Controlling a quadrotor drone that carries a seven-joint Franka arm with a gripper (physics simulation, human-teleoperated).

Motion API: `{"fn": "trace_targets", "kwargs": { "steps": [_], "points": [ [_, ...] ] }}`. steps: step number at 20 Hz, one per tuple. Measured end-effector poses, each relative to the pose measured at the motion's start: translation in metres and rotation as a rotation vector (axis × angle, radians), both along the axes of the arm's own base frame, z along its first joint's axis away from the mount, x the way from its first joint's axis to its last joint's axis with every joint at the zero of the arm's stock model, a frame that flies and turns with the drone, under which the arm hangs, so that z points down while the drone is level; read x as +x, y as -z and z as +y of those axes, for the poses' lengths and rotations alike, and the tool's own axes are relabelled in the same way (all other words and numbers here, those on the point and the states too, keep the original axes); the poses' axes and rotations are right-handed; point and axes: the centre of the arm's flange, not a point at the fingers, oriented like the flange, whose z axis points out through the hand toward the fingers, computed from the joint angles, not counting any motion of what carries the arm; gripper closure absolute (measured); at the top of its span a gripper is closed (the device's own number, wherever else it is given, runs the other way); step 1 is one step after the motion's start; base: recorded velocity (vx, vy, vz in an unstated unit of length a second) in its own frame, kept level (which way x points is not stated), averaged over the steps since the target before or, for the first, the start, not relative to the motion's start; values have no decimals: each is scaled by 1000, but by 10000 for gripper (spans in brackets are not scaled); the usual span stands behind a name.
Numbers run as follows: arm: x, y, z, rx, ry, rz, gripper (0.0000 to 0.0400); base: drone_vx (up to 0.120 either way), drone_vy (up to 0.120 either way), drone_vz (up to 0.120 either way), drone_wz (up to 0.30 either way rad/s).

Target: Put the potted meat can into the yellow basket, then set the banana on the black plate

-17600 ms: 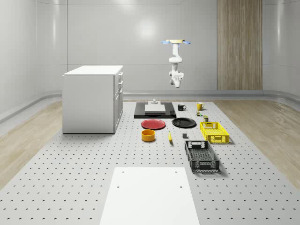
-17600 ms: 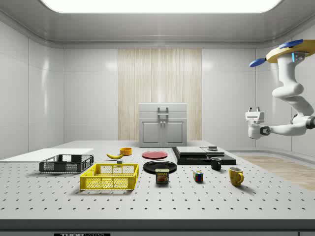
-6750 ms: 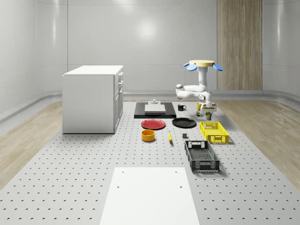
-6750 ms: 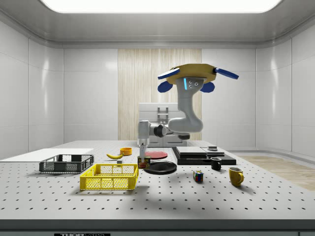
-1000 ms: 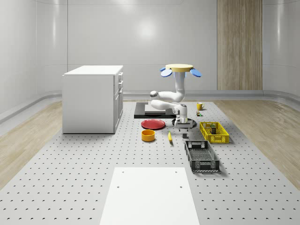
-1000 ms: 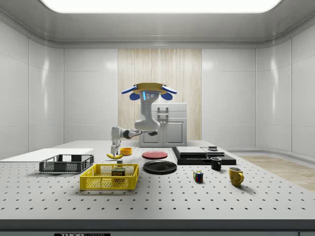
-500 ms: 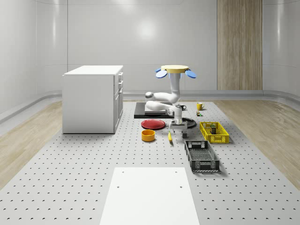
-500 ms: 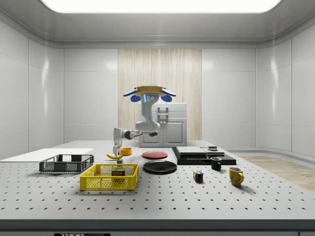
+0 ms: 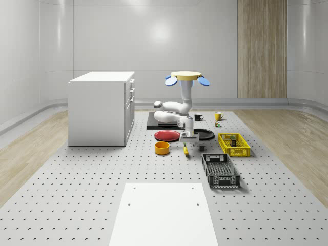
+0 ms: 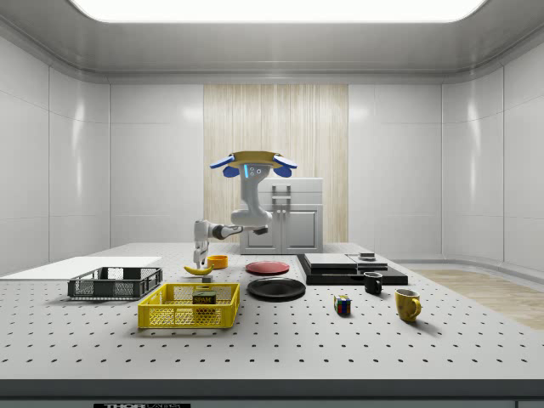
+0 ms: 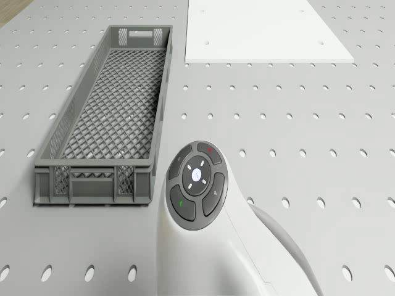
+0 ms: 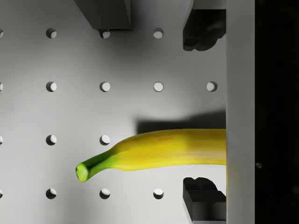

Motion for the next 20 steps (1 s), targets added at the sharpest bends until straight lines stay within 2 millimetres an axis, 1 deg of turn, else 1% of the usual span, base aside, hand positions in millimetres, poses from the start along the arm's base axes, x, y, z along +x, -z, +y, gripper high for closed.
{"fn": "trace_targets", "kwargs": {
  "steps": [2, 4, 7, 13, 20],
  "points": [
    [0, 0, 0, 0, 0, 0, 0, 100, -120, 0, 0],
    [0, 0, 0, 0, 0, 0, 0, 20, -80, 0, 0],
    [0, -3, 0, 0, 0, 0, 0, 0, 0, 0, 0],
    [0, -23, 1, 0, 0, 0, 0, 0, 0, 0, 0],
    [0, -38, 8, 0, 0, 0, 0, 0, 0, 0, 0]
  ]
}}
